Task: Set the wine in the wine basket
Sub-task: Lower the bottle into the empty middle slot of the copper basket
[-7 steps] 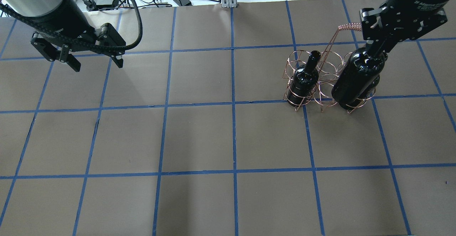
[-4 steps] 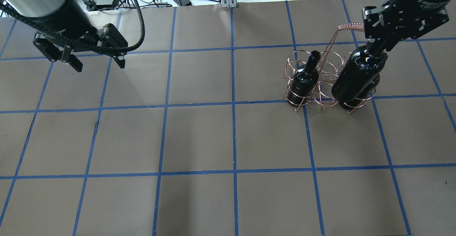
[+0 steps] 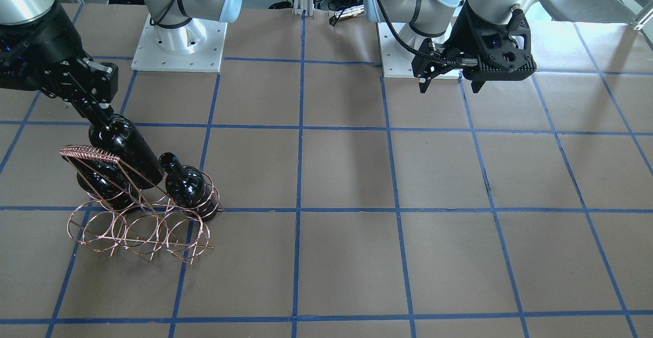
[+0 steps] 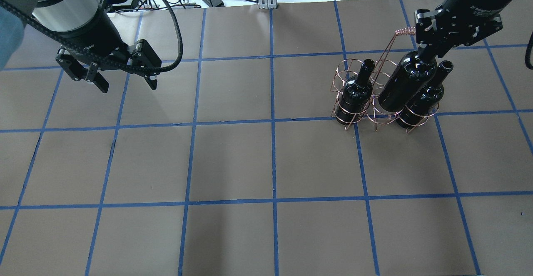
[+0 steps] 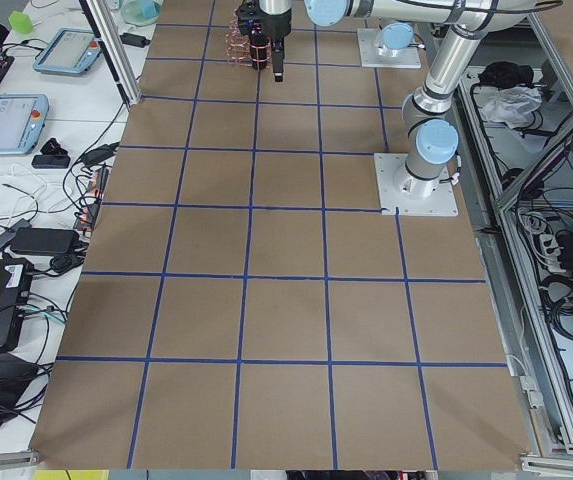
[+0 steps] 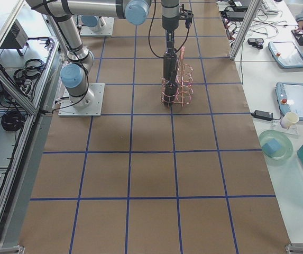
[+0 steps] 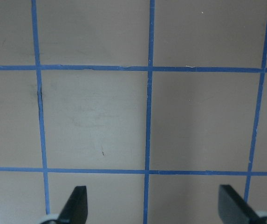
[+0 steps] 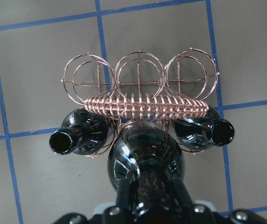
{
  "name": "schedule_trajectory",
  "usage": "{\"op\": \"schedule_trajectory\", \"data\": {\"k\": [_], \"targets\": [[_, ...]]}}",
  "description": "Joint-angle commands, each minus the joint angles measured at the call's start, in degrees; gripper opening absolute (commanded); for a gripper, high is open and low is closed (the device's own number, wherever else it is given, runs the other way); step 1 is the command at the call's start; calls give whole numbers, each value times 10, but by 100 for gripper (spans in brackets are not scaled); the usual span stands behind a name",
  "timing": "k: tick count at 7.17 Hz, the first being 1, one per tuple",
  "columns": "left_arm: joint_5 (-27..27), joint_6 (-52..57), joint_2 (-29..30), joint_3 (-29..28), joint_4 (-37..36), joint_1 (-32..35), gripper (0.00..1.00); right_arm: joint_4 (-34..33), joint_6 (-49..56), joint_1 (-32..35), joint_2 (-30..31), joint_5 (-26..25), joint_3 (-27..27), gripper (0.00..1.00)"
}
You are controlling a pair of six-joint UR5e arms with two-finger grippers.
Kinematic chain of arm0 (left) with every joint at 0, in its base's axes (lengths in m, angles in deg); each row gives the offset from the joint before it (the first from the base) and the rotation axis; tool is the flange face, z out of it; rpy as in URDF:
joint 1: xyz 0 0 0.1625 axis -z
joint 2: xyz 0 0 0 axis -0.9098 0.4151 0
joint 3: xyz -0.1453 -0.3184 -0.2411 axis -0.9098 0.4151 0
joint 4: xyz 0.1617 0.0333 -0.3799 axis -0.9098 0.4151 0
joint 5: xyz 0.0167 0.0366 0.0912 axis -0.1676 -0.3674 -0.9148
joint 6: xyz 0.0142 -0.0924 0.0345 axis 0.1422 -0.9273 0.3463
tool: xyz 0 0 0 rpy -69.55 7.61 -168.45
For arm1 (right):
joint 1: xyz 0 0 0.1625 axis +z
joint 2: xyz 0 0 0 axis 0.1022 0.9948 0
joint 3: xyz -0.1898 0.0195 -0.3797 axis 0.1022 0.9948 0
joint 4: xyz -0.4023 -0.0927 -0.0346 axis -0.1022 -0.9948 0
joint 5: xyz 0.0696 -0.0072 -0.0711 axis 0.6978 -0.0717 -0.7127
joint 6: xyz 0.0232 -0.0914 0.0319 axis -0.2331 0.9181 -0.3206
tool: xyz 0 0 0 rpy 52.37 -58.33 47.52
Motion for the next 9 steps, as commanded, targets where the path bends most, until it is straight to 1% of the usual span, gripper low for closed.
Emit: {"op": "schedule_trajectory", "data": {"k": [1, 3, 7, 8, 9], "targets": [[0, 2, -1, 0, -3, -1, 100, -9, -35, 11, -14, -5, 0, 0], [5, 1, 4, 1, -3, -1, 100, -17, -55, 12, -20, -8, 0, 0], [6, 7, 7, 1, -10, -2, 100, -16, -55, 12, -22, -9, -1, 0], [5, 4, 0, 1, -11, -2, 100, -16, -46, 12, -25, -14, -1, 0], [6, 7, 10, 3, -14, -3, 100, -16, -44, 11, -26, -17, -1, 0]]}}
